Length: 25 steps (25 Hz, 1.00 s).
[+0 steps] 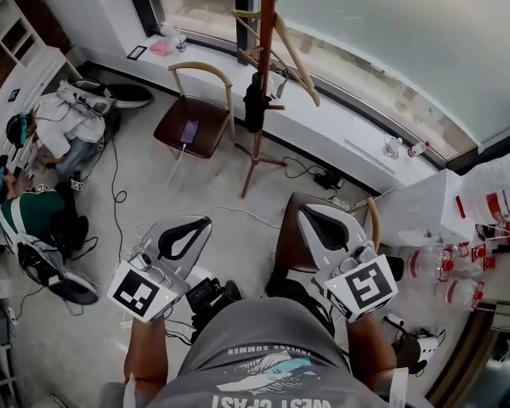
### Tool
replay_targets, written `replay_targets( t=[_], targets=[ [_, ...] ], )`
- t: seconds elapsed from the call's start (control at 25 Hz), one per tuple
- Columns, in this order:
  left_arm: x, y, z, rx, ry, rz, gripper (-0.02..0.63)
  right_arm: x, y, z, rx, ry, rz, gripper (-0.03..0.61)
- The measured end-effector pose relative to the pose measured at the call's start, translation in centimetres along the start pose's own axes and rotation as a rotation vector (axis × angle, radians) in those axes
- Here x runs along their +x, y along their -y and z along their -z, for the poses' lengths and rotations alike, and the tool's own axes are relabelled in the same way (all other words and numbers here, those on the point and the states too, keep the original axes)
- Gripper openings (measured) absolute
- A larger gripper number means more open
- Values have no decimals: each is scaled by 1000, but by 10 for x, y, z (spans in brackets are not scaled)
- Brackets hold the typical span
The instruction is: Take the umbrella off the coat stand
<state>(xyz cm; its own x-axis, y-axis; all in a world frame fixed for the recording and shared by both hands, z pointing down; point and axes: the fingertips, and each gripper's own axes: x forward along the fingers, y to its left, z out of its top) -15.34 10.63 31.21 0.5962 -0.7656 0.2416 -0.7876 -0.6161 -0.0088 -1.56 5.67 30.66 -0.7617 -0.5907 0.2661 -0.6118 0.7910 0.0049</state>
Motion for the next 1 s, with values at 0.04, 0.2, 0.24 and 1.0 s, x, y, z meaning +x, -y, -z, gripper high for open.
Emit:
replay_targets(
  t=[0.04, 0.2, 0.24, 1.0],
  targets=[
    [6, -1, -1, -3, -3, -12, 3, 3, 7, -1, -1, 2, -13, 2],
    [27, -3, -3, -14, -12, -57, 3, 12, 29, -3, -9, 10, -67, 2],
    [33, -3, -5, -16, -15, -67, 3, 13, 34, -3, -10, 12, -79, 2],
    [120, 18, -19, 5, -38, -149, 3, 5, 120, 15, 5, 5, -181, 2]
  ],
)
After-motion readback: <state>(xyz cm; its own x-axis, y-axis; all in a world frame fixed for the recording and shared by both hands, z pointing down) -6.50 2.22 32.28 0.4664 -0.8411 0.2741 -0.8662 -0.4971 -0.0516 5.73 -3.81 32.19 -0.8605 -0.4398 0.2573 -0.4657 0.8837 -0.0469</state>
